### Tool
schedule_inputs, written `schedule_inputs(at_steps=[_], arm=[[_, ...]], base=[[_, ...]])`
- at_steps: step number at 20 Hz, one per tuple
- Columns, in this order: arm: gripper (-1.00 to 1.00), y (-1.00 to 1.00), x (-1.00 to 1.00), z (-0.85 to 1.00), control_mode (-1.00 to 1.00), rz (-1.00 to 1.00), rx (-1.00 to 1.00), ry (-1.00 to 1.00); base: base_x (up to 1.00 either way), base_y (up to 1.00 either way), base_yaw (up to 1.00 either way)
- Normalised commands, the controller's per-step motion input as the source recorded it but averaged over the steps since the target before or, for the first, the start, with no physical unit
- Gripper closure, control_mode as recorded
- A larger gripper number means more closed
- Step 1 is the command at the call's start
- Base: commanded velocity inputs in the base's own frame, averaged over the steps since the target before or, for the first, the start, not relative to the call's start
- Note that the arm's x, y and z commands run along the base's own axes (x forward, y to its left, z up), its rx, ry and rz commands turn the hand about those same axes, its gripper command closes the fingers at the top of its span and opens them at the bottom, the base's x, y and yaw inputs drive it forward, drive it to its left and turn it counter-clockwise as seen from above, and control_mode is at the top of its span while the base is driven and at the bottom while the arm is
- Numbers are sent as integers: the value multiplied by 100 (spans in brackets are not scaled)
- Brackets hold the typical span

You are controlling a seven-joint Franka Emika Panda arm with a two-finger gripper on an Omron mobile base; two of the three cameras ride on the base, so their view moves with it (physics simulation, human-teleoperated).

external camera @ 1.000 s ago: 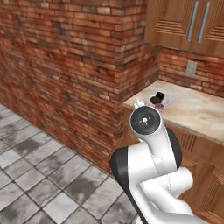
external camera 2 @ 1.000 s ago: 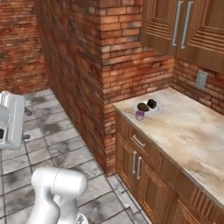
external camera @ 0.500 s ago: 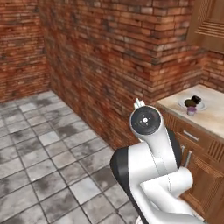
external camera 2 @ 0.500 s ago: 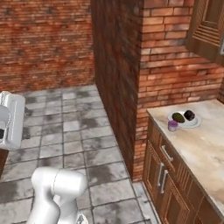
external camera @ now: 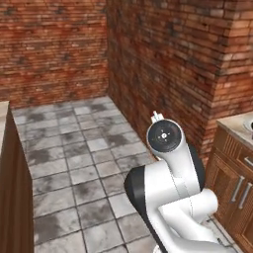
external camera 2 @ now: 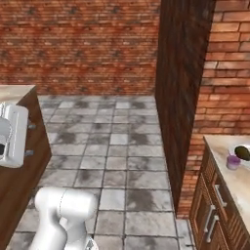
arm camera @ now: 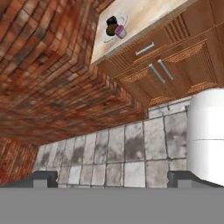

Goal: Pick the avocado and bread from the counter and place them on the plate. Then pick the jam from the cabinet and place it next to the plate. Lastly close the cabinet door.

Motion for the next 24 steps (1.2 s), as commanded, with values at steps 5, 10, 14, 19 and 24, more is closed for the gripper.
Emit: schedule_inputs(at_steps=[5, 10, 14, 19, 24], arm=[[-100, 0, 0, 0, 100, 0, 0, 0], [-100, 0, 0, 0, 100, 0, 0, 0], [-100, 0, 0, 0, 100, 0, 0, 0], [-100, 0, 0, 0, 100, 0, 0, 0], [-100, 0, 0, 0, 100, 0, 0, 0]], base=[[-26, -13, 47], [-30, -15, 47], [-44, -16, 46], [-42, -12, 45], [-34, -5, 45]])
